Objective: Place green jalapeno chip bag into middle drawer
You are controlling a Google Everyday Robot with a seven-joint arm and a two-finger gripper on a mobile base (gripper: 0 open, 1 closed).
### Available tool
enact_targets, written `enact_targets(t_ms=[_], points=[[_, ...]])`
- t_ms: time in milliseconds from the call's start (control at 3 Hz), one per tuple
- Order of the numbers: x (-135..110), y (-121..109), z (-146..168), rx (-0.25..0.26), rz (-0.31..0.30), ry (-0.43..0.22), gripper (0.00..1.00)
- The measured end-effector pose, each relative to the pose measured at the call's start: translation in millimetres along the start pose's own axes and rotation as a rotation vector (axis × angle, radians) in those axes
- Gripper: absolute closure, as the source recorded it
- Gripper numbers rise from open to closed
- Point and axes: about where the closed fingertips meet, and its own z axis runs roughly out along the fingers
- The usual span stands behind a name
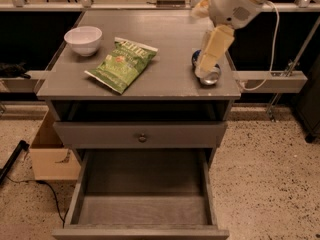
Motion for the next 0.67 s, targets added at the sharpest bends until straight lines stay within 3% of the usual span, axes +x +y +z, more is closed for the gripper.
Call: enact_targets(t_ms=[333, 667], points=[[-18.9, -8.1, 20.8, 0.059, 0.024, -0.096, 0.00], [-25.2, -7.4, 28.6, 0.150, 0.065, -0.158, 0.00]])
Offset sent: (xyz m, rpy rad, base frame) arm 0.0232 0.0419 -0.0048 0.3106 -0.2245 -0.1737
